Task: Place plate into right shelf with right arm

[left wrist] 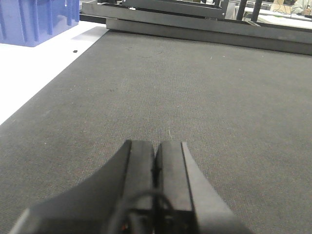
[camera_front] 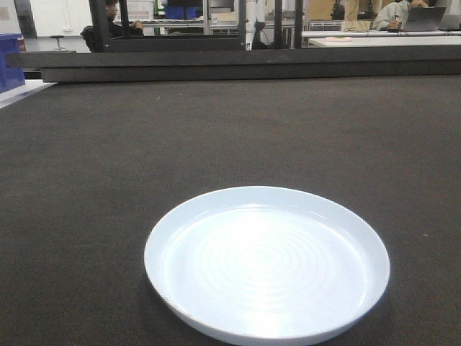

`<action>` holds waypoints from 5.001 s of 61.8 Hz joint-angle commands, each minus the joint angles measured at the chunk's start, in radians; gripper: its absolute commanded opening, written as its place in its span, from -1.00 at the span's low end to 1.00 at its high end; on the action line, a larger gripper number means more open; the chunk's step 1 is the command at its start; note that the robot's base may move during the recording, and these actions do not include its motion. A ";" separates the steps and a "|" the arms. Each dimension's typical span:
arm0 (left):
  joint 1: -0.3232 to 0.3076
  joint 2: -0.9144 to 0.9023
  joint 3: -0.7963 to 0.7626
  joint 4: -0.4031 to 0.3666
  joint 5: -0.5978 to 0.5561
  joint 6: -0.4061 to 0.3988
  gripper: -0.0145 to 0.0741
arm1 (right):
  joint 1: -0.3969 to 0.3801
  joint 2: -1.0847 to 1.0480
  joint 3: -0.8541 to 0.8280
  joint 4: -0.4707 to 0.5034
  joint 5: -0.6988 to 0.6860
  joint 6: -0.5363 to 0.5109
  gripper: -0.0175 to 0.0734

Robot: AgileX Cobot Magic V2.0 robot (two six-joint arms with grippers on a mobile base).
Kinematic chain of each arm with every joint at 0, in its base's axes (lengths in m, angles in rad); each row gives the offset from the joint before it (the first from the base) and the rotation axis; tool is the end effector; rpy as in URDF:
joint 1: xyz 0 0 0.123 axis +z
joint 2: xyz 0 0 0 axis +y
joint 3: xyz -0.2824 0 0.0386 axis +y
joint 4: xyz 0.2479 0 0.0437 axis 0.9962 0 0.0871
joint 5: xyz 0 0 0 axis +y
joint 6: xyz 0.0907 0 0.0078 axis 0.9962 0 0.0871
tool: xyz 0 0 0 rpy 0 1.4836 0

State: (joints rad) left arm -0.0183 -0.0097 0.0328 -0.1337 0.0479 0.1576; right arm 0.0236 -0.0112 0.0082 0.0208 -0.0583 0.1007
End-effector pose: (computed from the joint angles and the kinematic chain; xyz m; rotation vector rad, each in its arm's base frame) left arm 0.0571 -0.0016 0.1982 0.0379 1.5537 -0.0004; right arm 0.0550 0.0012 0.2162 0.0706 1.4216 0.1189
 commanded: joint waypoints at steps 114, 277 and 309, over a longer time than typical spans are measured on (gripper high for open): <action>-0.002 -0.010 0.010 -0.008 -0.090 -0.007 -0.96 | 0.421 1.213 -0.889 -0.002 0.980 0.326 0.46; -0.002 -0.010 0.010 -0.008 -0.090 -0.007 -0.96 | 0.533 1.443 -1.069 -0.001 0.967 0.402 -0.49; -0.002 -0.010 0.010 -0.008 -0.090 -0.007 -0.96 | 0.241 0.965 -0.796 0.035 0.566 0.079 -0.49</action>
State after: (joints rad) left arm -0.0183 -0.0097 0.0328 -0.1337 0.0479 0.1576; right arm 0.3338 1.0431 -0.8047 0.0402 0.6534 0.2436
